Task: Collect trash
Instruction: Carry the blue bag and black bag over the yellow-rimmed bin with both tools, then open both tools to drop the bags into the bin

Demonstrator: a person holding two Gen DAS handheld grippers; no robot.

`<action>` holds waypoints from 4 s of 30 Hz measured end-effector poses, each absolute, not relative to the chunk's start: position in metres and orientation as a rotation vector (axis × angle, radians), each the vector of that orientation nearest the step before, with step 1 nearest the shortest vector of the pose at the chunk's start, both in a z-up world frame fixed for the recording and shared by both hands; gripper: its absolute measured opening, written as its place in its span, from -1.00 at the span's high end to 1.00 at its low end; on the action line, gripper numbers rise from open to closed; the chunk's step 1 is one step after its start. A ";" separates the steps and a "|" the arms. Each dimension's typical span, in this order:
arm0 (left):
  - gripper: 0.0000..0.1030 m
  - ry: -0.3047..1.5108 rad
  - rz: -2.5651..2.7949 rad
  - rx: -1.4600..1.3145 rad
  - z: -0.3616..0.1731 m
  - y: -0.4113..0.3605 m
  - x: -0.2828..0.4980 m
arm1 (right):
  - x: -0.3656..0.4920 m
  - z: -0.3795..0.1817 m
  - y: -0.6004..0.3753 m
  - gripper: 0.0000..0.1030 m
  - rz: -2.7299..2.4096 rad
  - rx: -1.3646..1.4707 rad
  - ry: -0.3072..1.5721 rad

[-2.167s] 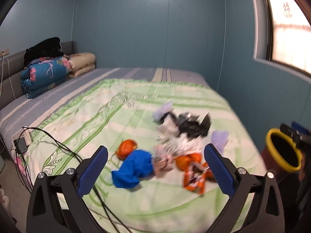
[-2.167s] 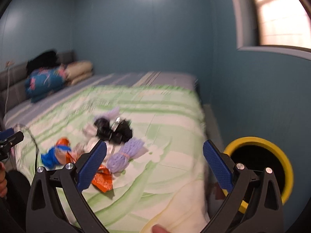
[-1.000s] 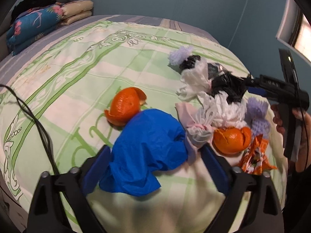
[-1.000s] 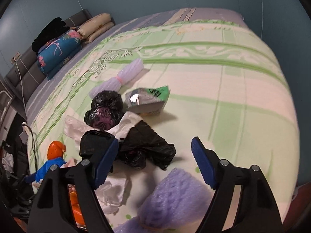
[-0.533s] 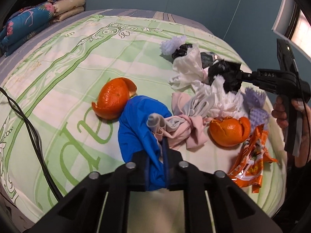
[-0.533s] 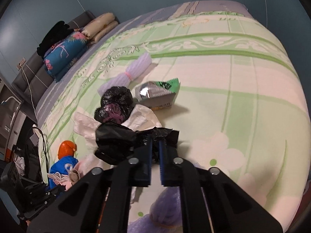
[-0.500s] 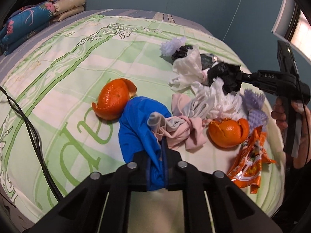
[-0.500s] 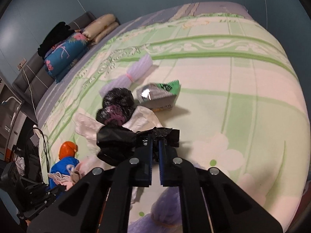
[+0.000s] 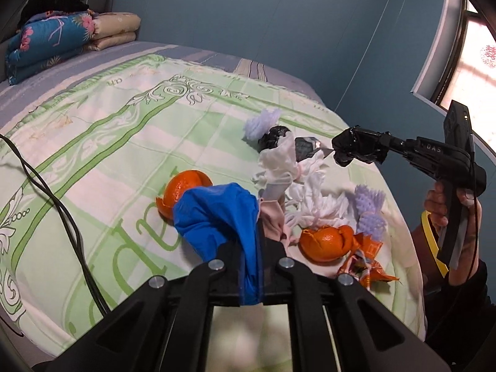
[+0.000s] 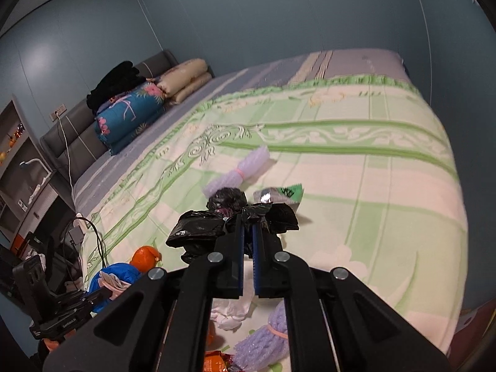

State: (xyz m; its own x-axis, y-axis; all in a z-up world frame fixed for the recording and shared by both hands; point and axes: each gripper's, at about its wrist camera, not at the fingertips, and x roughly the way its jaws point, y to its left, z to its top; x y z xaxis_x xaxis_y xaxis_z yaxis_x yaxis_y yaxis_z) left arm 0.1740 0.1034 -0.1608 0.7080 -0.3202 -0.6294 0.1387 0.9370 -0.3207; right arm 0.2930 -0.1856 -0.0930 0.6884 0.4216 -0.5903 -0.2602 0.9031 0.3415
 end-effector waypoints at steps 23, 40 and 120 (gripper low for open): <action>0.93 0.606 -0.342 -0.246 -0.086 0.071 0.138 | 0.258 -0.042 -0.210 0.93 0.432 0.285 0.592; 0.93 0.489 -0.466 -0.252 -0.016 0.037 0.138 | 0.174 0.035 -0.267 0.93 0.314 0.290 0.399; -0.14 0.771 -0.964 0.082 -0.106 -0.382 0.168 | 0.062 -0.066 -0.541 0.90 -0.436 0.382 0.558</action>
